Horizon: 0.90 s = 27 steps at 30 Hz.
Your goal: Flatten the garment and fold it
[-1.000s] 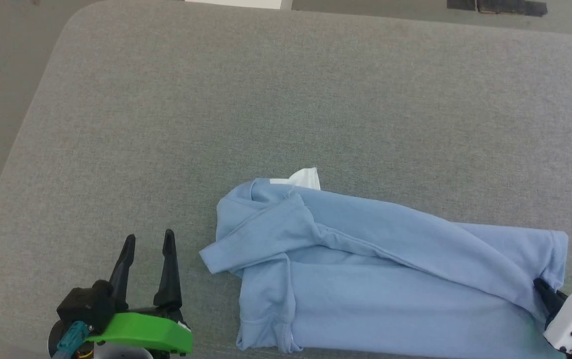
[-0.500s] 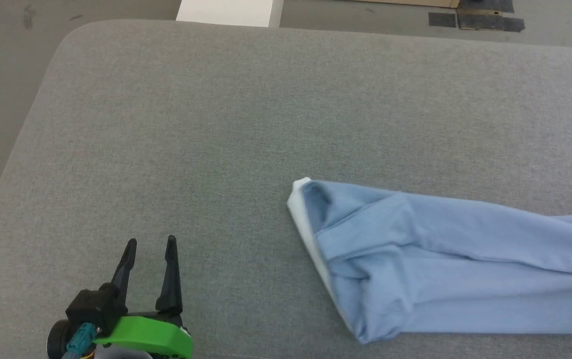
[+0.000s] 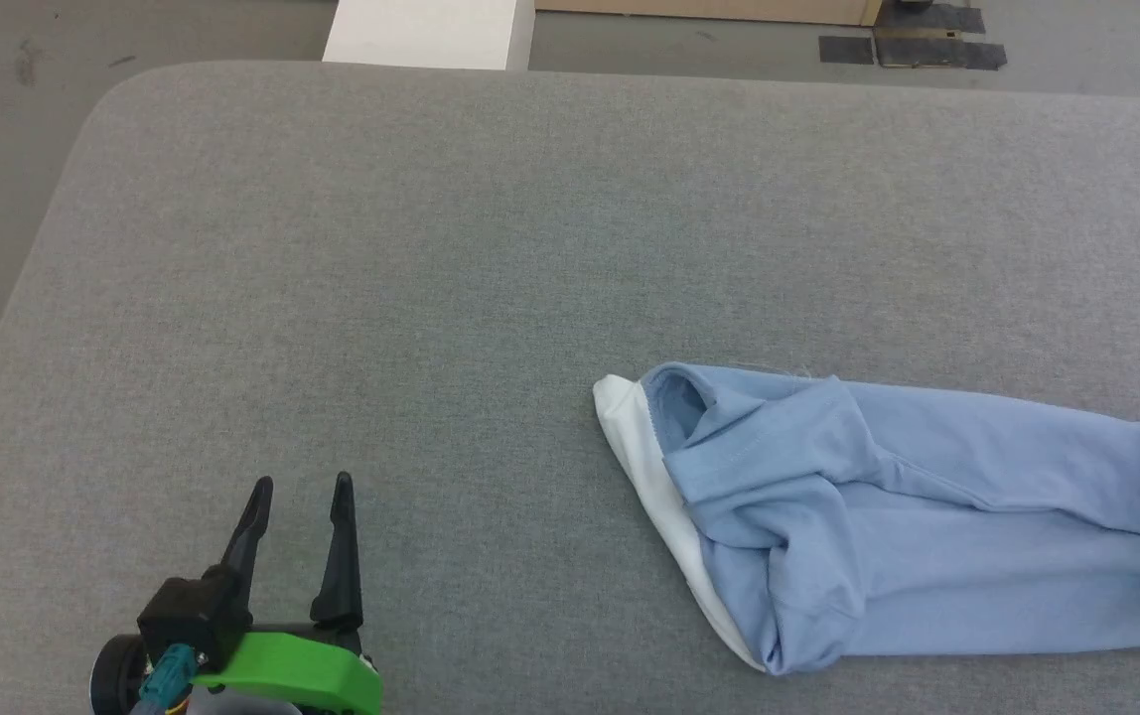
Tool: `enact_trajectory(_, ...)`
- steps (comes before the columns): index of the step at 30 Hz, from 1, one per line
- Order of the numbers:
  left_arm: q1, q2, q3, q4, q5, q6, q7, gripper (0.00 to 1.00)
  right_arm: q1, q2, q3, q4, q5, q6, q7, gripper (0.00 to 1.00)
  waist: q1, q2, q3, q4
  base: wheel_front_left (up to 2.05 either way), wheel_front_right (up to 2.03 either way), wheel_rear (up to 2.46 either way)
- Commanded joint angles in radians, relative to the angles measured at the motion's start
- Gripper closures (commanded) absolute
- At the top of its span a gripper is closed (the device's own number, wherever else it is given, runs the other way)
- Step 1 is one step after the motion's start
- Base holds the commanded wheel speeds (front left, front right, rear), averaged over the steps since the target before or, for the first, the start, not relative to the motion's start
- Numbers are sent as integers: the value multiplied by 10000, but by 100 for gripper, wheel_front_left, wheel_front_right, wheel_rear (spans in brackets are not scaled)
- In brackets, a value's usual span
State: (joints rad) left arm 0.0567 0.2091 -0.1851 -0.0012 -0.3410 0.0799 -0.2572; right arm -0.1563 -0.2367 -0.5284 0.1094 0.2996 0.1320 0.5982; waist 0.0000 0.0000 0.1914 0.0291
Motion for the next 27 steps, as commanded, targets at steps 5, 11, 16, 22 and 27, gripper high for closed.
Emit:
enact_trajectory(5, -35, -149, -34, 92, 143, -92, -45, 0, 815, 81, 1734, -1711, 1087, -13, 982, 100, 0, 0, -149, -31, 0, 0, 0)
enact_trajectory(11, -52, -276, -106, 225, 129, -217, -45, 0, 1311, 204, 3565, -3398, 1975, -13, 1960, 100, 0, 0, -252, 174, 0, 0, 0)
enact_trajectory(16, -60, -370, -127, 343, 100, -365, -45, 0, 1085, 62, 5321, -4248, 2202, -13, 2558, 100, 0, 0, -305, 582, 0, 0, 0)
enact_trajectory(22, -136, -461, -181, 451, 121, -486, -45, 0, 471, 31, 6523, -3937, 2215, -13, 2862, 100, 0, 0, -271, 964, 0, 0, 0)
enact_trajectory(27, -241, -558, -224, 580, 117, -592, -45, 0, -89, 72, 7025, -3000, 1824, -13, 2766, 100, 0, 0, -246, 1264, 0, 0, 0)
